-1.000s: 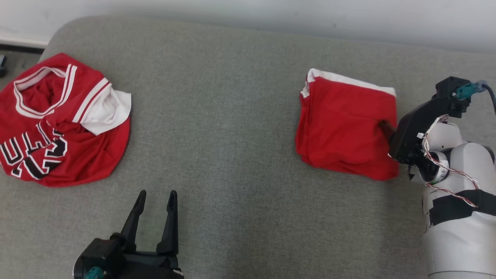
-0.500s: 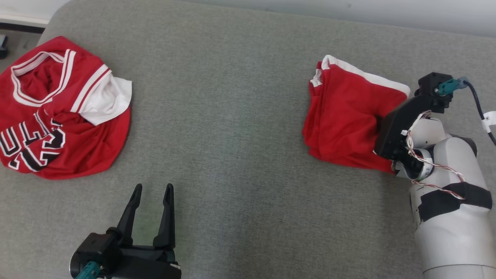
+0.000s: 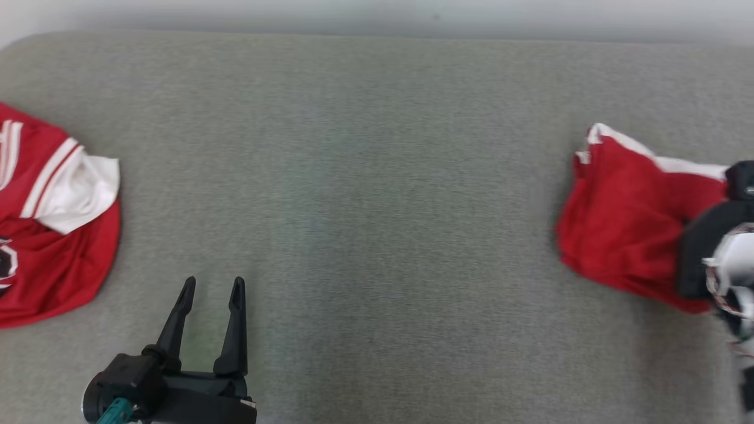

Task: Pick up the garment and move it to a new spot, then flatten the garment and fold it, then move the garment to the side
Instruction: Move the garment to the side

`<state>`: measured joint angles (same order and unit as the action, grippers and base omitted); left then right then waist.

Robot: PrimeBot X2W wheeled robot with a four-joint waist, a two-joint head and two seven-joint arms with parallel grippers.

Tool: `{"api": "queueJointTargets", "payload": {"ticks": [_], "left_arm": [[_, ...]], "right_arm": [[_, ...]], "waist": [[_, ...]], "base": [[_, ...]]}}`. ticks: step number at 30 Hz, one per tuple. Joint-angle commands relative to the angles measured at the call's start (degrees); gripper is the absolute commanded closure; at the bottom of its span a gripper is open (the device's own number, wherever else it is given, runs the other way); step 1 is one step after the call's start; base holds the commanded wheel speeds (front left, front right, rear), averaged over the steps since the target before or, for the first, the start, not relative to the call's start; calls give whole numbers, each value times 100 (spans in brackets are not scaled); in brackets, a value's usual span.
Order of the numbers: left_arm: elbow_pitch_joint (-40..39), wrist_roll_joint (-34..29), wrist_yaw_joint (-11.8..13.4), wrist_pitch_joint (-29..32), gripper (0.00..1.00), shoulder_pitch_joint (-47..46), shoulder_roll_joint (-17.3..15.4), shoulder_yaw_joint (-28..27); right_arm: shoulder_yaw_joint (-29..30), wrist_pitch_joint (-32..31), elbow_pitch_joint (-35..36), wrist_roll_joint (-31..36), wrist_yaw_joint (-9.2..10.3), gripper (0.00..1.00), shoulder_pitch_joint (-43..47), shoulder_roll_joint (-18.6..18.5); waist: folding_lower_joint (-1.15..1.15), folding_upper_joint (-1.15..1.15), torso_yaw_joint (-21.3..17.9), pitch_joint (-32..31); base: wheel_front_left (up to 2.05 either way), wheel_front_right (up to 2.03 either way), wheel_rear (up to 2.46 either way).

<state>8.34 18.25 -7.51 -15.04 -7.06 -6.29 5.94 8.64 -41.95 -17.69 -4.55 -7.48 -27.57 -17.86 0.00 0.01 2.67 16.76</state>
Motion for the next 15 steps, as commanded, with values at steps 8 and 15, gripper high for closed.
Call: {"api": "queueJointTargets", "payload": {"ticks": [8,15], "left_arm": [[-62,-12,7,-18,0,-327,-207,214],[-88,1,7,-18,0,-482,-254,276]], "right_arm": [[-587,677,-432,238,1,100,-112,-1490],[-650,1249,-884,421,0,100,-359,-2351]], "waist": [[0,-1,-254,593],[0,-1,-109,919]], "base": [[0,0,0],[0,0,0]]}}
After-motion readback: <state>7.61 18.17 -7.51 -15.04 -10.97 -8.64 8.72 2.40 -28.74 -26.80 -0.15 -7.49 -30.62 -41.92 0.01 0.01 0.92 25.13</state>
